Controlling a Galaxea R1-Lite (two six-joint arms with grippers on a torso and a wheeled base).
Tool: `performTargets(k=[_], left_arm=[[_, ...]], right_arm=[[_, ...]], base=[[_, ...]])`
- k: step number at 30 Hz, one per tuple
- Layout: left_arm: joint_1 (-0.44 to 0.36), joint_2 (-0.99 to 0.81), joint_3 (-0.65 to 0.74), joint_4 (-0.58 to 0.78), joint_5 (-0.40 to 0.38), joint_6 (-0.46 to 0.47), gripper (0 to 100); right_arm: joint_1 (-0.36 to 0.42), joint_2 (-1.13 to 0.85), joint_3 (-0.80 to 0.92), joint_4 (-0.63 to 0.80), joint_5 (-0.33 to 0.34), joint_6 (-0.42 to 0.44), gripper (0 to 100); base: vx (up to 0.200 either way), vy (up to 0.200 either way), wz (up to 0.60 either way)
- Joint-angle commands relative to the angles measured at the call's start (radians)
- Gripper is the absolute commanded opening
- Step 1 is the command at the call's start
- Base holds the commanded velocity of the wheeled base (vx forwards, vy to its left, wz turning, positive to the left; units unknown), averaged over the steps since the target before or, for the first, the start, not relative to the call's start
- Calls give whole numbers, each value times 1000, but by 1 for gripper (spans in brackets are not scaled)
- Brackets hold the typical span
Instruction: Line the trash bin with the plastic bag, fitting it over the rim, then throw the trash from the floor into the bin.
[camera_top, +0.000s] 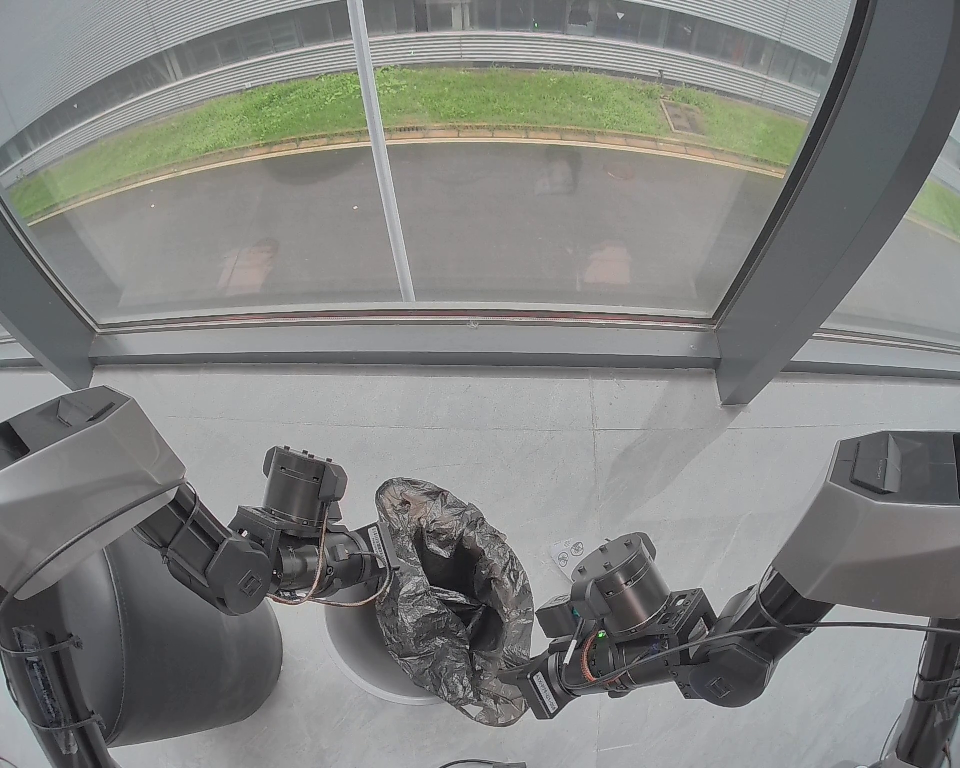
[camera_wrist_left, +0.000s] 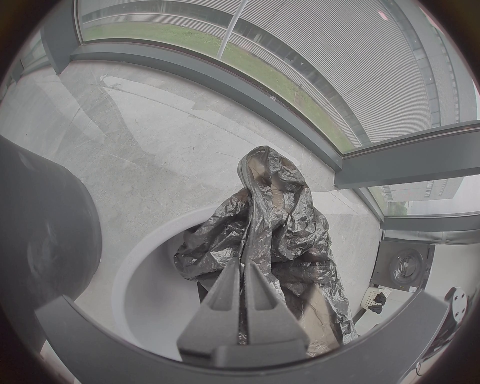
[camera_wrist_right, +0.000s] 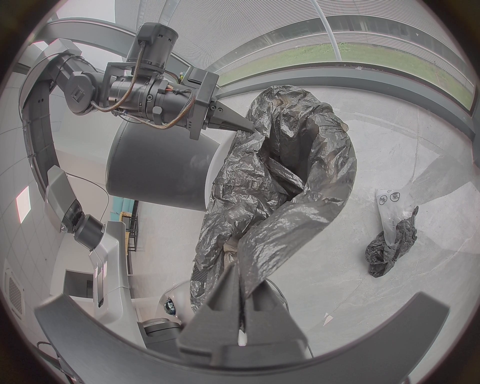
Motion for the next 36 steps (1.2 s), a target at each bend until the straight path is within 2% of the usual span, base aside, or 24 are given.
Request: performTargets(k=[1,8,16,19,25,36], left_arm=[[1,2,1,0,-1,-1,0],[1,-22,27,7,1,-22,0],[-1,-182,196,33,6,-18,0],[1,-214,228,73,35,-16,0],[1,-220,261,90,96,-13,0],[22,-165,253,70,102,-15,0]], right_arm=[[2,-3,0,0,1,1,0],[3,-9,18,-31,1,5,0],[16,-55,86,-55,-2,-1,0],[14,-60,100,-55,-6,-2,0],[9,-46,110,-55,-6,-4,0],[-3,20,77,-78,-6,-24,0]], base=[[0,0,0],[0,0,0],[0,0,0],[0,0,0],[0,0,0],[0,0,0]])
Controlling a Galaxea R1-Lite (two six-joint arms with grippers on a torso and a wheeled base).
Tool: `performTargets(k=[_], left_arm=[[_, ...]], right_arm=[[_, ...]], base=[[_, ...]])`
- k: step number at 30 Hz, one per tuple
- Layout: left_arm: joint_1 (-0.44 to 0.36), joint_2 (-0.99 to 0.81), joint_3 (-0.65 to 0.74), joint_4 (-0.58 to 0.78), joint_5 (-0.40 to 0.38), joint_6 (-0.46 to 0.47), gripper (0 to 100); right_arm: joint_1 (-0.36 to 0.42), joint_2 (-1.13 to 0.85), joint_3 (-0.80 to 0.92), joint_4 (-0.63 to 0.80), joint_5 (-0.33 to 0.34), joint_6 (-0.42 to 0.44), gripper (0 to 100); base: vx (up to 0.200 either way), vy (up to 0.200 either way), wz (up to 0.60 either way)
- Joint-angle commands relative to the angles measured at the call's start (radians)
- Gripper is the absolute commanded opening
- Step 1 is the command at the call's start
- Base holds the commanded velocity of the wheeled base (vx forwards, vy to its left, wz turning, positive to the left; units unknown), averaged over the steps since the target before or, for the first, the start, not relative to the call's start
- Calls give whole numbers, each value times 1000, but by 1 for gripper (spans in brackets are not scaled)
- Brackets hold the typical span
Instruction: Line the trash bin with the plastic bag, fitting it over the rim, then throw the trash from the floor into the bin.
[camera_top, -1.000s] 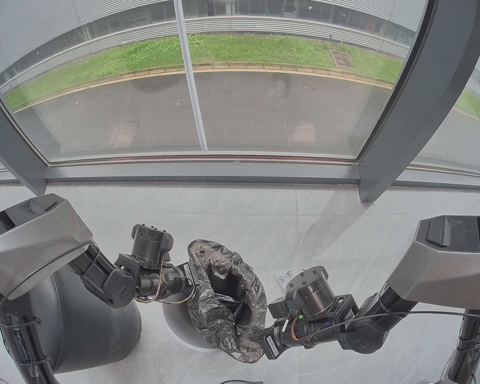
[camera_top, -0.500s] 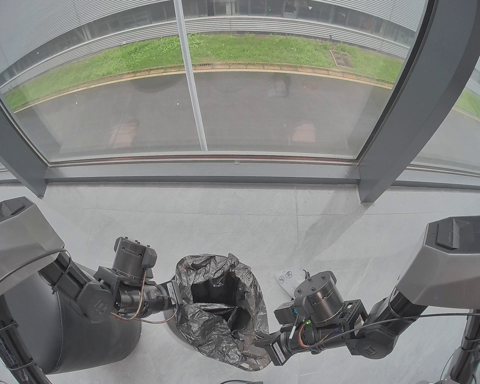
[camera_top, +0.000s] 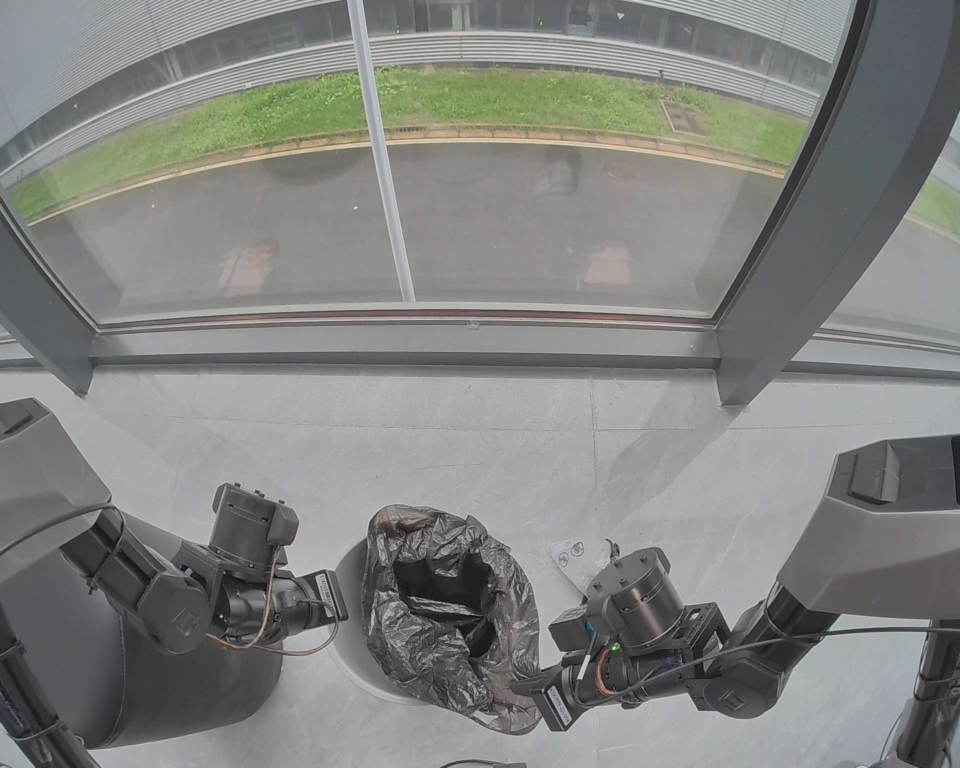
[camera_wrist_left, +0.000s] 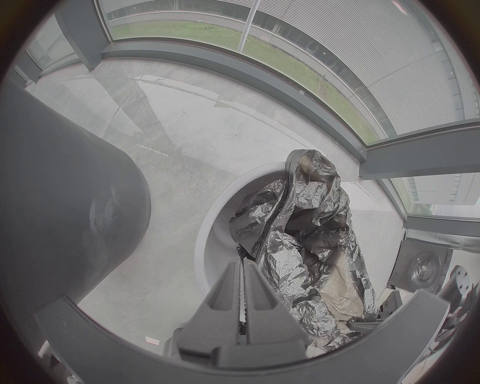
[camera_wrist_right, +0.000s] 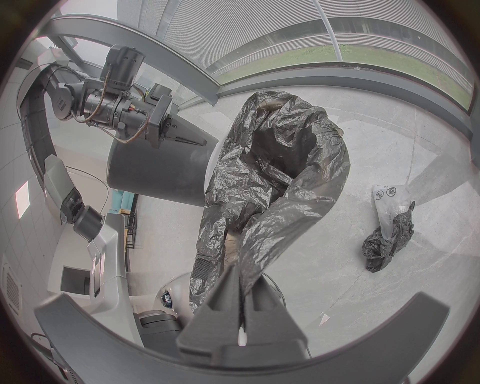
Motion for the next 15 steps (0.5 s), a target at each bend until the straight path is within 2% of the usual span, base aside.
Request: performTargets(k=[1,7,15], left_arm=[[8,31,-2,-22,-3,-1,0],[6,37,7,-77,-16,-7,0],[-3,9,-5,-108,-36,0,0]], right_arm=[[-2,30,-12,-1,-1,-8,0],[-2,41,-15,-38,-35,-7,0],[0,43,-7,-73,-33,-2,0]], base=[[0,0,0],[0,0,0],[0,0,0]])
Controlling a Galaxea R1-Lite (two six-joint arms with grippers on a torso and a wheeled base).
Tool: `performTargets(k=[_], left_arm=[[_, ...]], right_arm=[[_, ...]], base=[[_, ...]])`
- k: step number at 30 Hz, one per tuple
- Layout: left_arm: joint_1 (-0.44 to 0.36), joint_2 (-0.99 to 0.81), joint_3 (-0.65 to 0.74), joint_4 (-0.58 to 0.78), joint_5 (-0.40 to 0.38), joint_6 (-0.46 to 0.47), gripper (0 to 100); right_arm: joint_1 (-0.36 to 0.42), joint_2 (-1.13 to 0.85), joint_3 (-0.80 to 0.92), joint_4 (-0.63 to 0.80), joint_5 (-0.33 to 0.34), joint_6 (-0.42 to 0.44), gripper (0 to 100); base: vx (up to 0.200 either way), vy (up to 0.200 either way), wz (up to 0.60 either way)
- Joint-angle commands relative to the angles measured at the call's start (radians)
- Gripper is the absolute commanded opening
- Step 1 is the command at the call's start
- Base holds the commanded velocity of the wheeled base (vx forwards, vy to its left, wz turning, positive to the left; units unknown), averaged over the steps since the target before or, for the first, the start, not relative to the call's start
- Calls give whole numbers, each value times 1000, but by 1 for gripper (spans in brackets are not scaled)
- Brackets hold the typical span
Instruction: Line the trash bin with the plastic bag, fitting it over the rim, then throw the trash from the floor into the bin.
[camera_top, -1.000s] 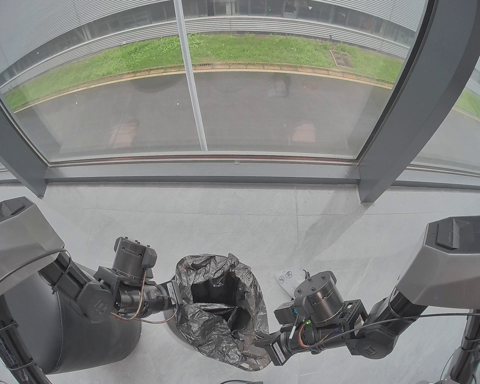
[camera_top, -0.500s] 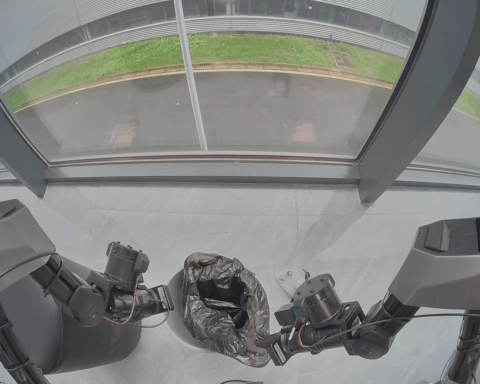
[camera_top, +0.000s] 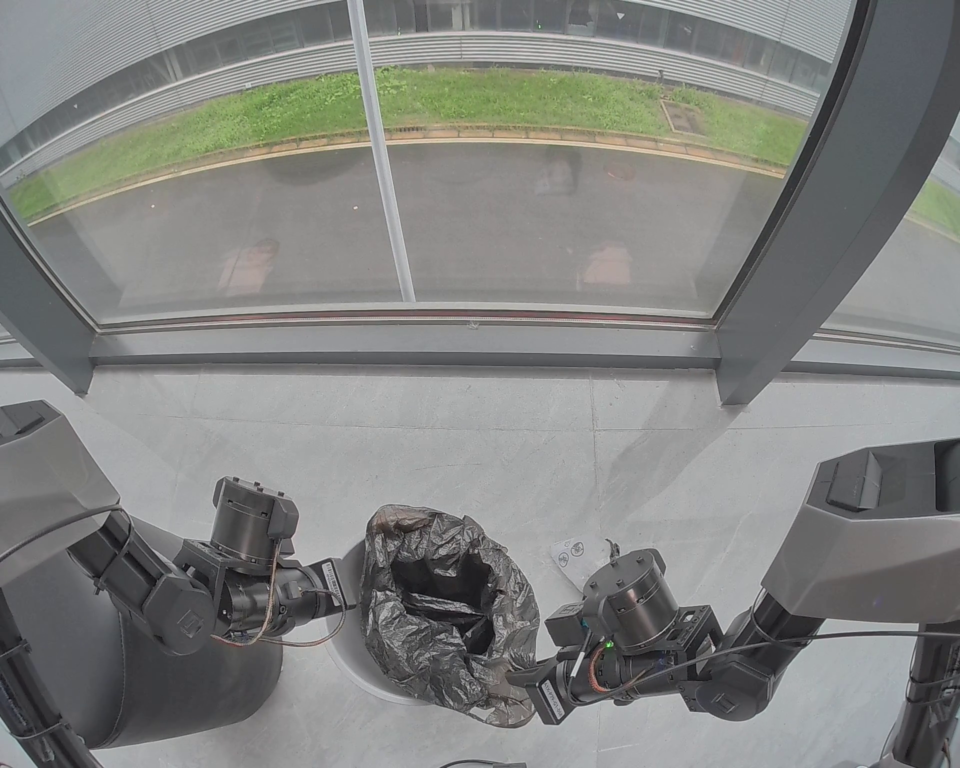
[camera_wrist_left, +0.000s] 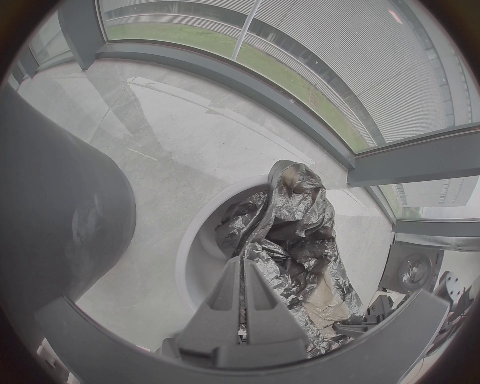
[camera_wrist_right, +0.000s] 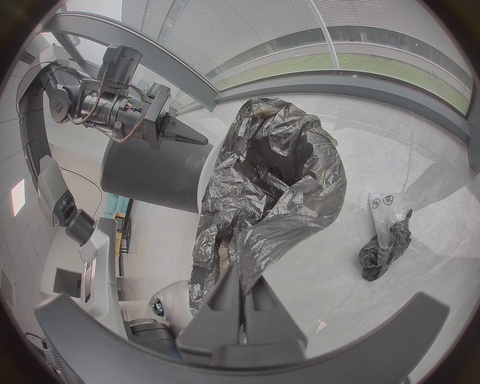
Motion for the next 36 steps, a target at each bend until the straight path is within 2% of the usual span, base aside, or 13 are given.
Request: performTargets(k=[1,2,3,5,8,9,13,15,16,21,32,36], left_arm=[[-8,-16,-6,3,5,5,0],[-8,-22,-10,7,5,11,0],[-10,-27,-10,7,5,20,100],[-10,-30,-6,13,7,59,100],[-11,-30,-6,13,8,62,100],[-36,-25,-5,4,80,167,100],[-71,-28,-25,-1,163,246,100],[-74,-28,-28,-1,168,252,100],[-80,-27,-48,-1,204,310,100],[-79,10,-99,-1,260,427,100],[-79,82,-148,7,283,537,100],[-71,128,-152,6,315,575,100]], right_arm=[[2,3,0,0,1,2,0],[2,3,-2,0,1,2,0],[2,1,-2,0,1,2,0],[2,-2,-2,0,1,2,0],[2,-2,-2,0,1,2,0],[3,-3,-2,-2,1,2,0],[2,-3,0,-10,1,2,0],[2,-3,0,-11,1,4,0],[3,0,1,-25,1,4,0],[3,3,0,-29,1,4,0],[3,6,-8,-29,1,5,0],[3,6,-8,-29,1,5,0]], base=[[0,0,0],[0,0,0],[0,0,0],[0,0,0],[0,0,0],[0,0,0],[0,0,0],[0,0,0],[0,0,0],[0,0,0],[0,0,0],[0,0,0]])
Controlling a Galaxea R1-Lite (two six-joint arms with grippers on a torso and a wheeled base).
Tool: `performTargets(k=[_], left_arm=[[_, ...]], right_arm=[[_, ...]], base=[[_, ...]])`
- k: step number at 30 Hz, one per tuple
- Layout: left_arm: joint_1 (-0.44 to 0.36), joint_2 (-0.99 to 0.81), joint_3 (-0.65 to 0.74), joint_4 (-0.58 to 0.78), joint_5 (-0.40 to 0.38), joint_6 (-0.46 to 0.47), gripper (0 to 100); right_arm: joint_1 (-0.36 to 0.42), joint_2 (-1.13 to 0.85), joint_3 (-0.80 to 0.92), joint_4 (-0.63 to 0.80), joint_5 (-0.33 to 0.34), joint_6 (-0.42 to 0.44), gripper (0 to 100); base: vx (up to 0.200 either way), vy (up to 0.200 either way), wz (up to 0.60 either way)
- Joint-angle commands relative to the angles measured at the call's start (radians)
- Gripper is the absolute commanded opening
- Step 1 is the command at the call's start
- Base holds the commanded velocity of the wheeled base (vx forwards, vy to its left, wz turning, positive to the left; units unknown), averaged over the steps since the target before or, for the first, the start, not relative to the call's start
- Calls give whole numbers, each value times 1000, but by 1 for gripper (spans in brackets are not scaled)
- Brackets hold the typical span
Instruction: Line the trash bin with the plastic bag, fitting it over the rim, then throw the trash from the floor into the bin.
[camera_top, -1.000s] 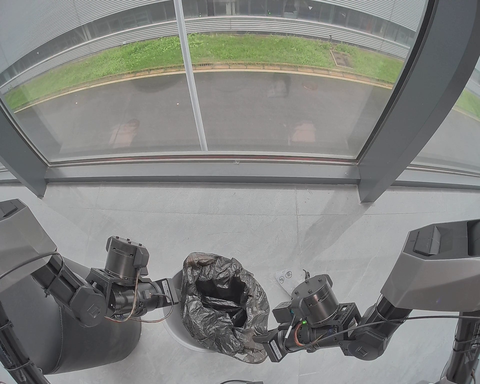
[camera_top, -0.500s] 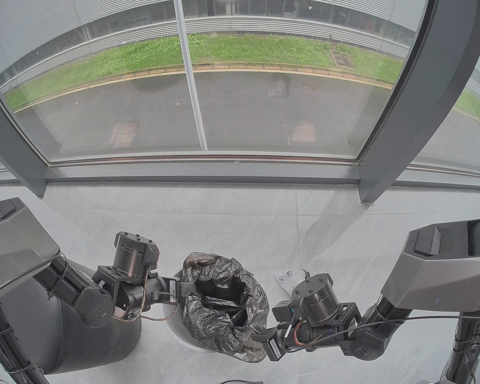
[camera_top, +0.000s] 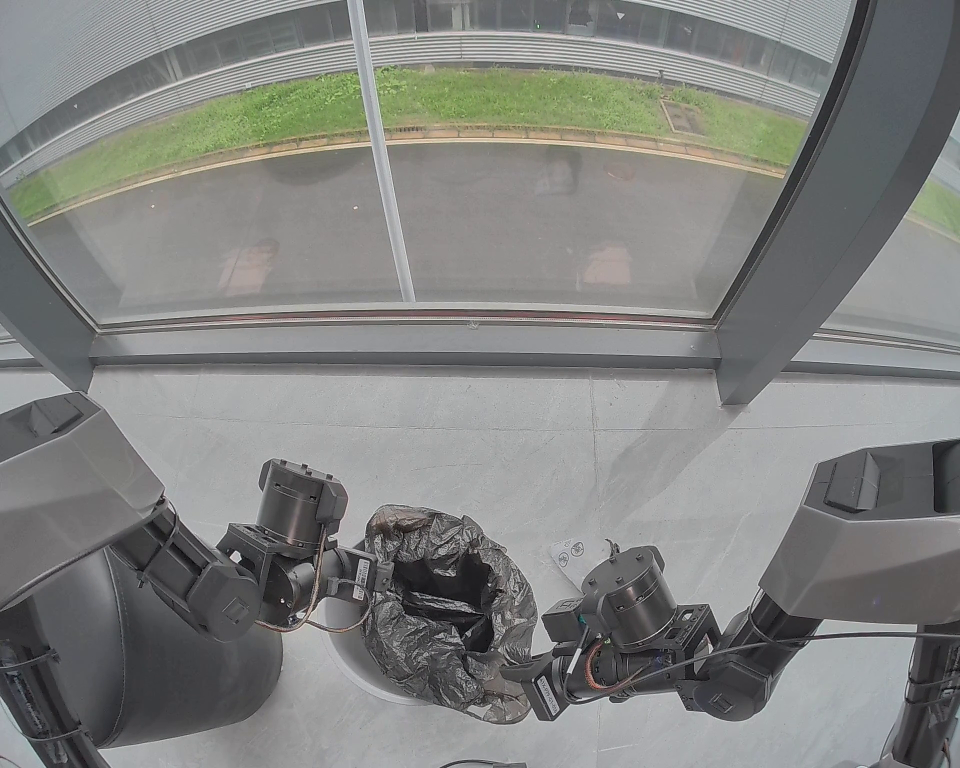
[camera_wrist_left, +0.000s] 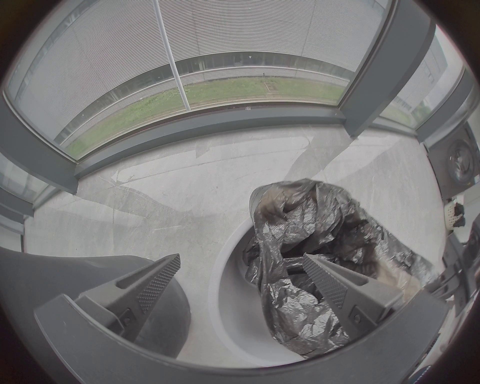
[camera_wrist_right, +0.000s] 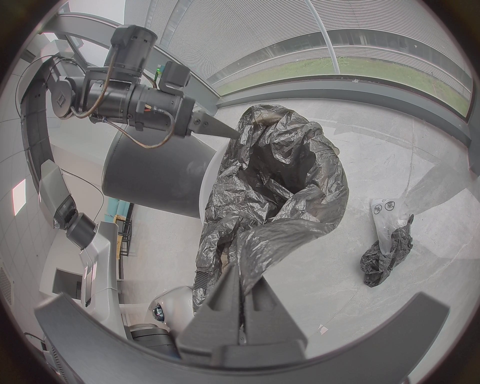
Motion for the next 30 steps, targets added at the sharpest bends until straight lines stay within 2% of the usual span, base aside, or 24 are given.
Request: performTargets(k=[1,7,16,20,30], left_arm=[[9,56,-5,-1,23,35,100],[20,89,-10,-7,118,116,100],[23,93,-27,-10,178,128,100],[23,83,-22,-49,241,170,100],[29,53,5,-81,269,216,100]], right_arm=[[0,2,0,0,1,0,0],[0,17,-6,-2,-1,-3,0],[5,46,0,-75,-1,-5,0],[5,51,0,-77,-1,-6,0],[5,52,0,-77,-1,-5,0]], base=[[0,0,0],[0,0,0],[0,0,0],[0,0,0],[0,0,0]])
